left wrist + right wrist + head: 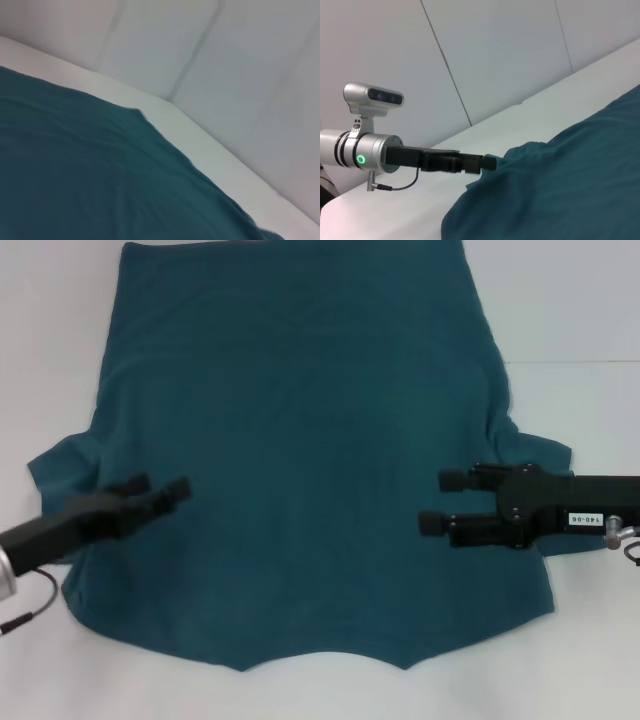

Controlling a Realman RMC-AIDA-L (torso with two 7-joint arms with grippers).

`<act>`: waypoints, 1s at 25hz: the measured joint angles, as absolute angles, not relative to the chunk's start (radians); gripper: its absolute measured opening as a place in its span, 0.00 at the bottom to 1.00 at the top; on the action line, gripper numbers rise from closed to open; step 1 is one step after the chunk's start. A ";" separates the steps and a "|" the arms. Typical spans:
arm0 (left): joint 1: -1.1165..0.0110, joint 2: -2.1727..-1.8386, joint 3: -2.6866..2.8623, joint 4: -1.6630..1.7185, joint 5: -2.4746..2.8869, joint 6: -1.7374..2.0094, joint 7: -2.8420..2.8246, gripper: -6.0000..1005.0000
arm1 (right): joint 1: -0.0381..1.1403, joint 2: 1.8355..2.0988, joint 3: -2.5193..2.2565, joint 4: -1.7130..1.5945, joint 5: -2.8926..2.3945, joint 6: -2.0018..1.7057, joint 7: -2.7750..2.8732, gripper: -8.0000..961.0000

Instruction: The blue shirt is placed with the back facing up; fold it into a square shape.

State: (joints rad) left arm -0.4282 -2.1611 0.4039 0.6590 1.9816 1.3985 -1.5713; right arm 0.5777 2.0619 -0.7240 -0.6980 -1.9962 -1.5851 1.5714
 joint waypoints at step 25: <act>-0.409 -2.158 0.288 0.643 1.991 1.015 -1.665 0.83 | 0.588 2.074 -0.722 -0.698 -1.988 -1.577 1.581 0.93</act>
State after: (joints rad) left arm -0.4095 -2.1577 0.2883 0.6429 1.9908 1.0149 -1.6648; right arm 0.5876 2.0739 -0.7224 -0.6980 -1.9878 -1.5768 1.5810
